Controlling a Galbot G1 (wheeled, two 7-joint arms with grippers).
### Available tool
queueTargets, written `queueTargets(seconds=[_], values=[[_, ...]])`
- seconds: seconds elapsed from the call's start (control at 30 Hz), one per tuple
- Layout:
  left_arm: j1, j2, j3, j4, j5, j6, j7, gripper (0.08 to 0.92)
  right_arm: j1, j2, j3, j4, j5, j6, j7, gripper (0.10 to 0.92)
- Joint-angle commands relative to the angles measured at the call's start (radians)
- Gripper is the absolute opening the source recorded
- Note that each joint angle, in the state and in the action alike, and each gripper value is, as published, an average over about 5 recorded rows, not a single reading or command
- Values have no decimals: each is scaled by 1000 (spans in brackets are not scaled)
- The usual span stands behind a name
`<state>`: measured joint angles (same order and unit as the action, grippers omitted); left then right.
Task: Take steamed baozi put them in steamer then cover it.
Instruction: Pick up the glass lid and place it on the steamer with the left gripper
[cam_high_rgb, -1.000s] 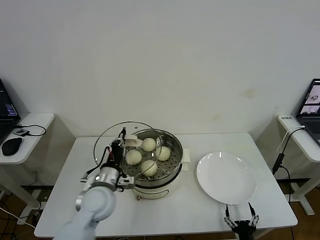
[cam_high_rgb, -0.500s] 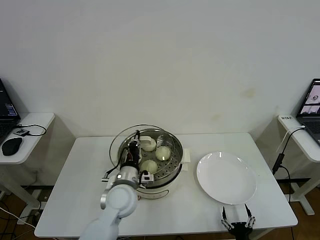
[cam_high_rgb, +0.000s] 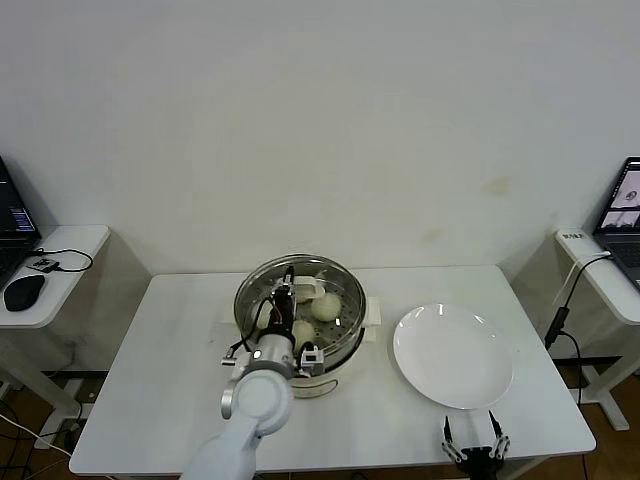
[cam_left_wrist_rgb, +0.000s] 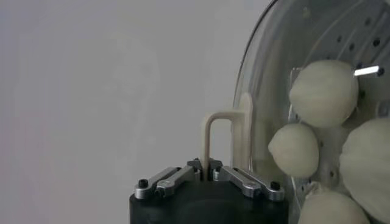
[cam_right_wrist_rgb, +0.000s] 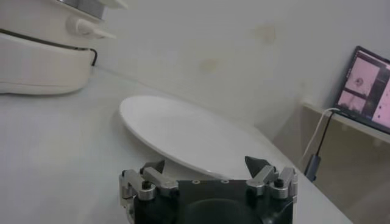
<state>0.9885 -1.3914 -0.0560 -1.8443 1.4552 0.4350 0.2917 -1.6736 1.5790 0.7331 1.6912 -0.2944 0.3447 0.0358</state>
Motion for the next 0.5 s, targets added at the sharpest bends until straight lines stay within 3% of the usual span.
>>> queueTargets(seconds=[0.03,0.5], values=[[1,-23,6,16,15,-1,1,141,0,0,-3,-1,-1,0,1,823],[-5,-30,3,33,12,-4,-4,141,-2,0,-8,-2,-2,-1,0,822]])
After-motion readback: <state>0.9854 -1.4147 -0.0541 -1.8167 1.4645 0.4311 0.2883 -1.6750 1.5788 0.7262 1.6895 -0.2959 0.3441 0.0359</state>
